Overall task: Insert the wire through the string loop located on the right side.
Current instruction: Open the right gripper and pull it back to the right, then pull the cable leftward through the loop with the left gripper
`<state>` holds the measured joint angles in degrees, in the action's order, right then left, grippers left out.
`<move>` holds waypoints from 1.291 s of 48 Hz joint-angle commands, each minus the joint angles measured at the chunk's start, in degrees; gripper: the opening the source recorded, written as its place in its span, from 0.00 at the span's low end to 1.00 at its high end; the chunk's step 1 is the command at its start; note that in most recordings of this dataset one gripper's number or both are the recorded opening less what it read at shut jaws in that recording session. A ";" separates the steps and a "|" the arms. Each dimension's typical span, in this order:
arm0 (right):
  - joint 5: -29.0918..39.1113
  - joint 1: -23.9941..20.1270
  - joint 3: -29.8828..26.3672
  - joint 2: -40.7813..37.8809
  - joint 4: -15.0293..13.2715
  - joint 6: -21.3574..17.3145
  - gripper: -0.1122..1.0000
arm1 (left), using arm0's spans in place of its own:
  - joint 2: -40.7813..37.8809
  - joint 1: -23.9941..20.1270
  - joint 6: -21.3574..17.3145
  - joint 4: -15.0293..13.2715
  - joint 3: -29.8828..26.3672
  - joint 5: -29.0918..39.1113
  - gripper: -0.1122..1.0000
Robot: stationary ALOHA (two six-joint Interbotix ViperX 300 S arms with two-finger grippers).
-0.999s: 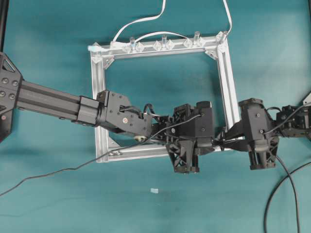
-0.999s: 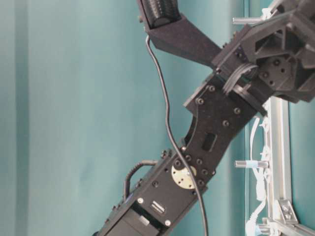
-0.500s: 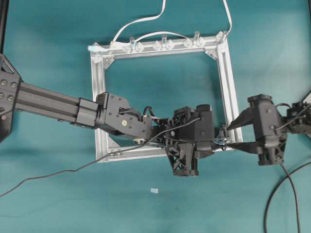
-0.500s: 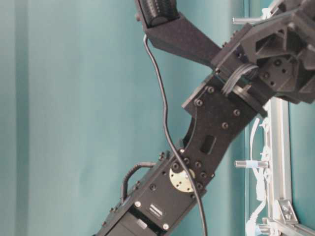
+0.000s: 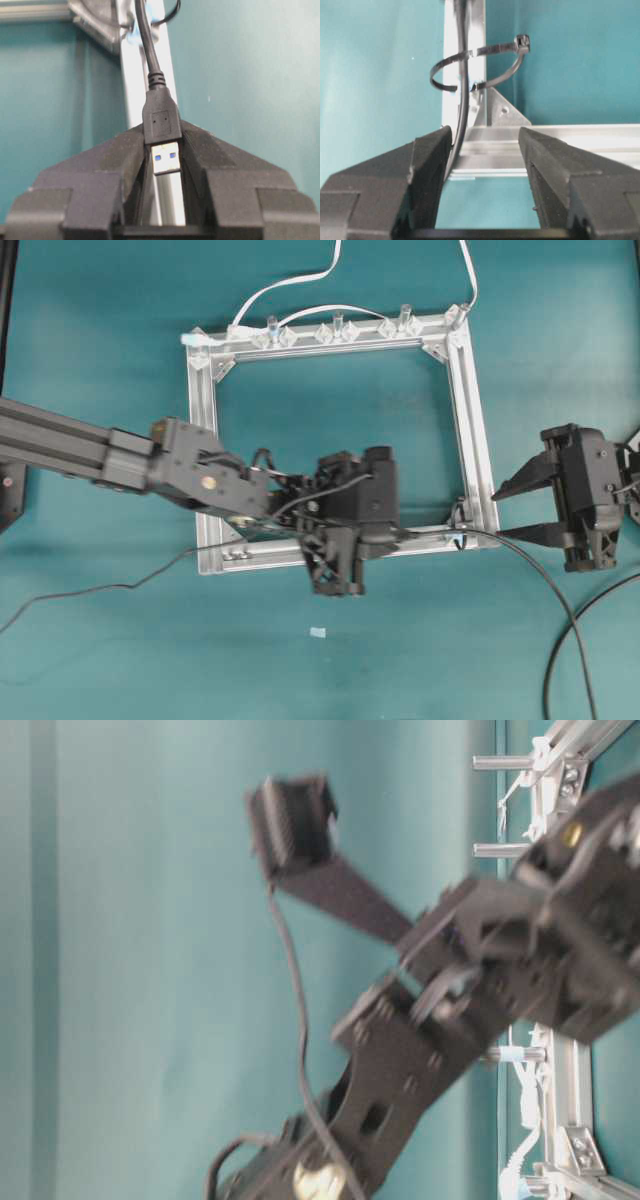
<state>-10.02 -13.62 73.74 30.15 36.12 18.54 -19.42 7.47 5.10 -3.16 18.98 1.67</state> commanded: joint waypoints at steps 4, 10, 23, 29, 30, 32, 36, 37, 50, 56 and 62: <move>-0.09 0.09 -0.09 0.26 -0.09 0.09 0.68 | 6.33 -0.09 0.18 0.18 4.31 0.35 0.26; -0.18 0.09 0.09 0.26 -0.09 0.09 0.68 | 9.05 -0.09 0.18 0.18 7.38 2.29 0.26; -0.18 0.09 0.26 0.26 -0.09 0.09 0.68 | 13.62 -0.09 0.26 0.18 12.04 5.54 0.26; -0.18 0.09 0.26 0.26 -0.09 0.09 0.68 | 15.12 0.00 0.35 0.18 13.45 6.94 0.26; -0.09 0.09 0.26 0.26 -0.09 0.09 0.68 | 15.47 -0.09 0.35 0.18 13.62 7.29 0.26; -0.09 0.09 0.26 0.26 -0.09 0.09 0.68 | 16.00 0.00 0.35 0.18 14.15 8.09 0.26; -0.09 0.09 0.18 0.26 -0.09 0.09 0.68 | 17.49 0.00 0.44 0.18 15.21 9.58 0.26; -0.09 0.09 0.09 0.26 -0.09 0.09 0.68 | 17.84 0.00 0.44 0.18 15.56 10.02 0.26; -0.09 0.09 0.09 0.26 -0.09 0.09 0.68 | 23.47 0.18 0.70 0.18 20.04 14.94 0.26; -0.09 0.09 0.09 0.26 -0.09 0.09 0.68 | 25.93 0.88 1.76 0.09 21.97 17.75 0.26; -0.09 0.09 0.09 0.26 -0.09 0.09 0.68 | 28.48 2.29 2.99 0.09 24.17 19.95 0.26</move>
<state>-9.93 -13.62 74.44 30.23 36.12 18.54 6.42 8.61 7.21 -3.16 42.71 20.74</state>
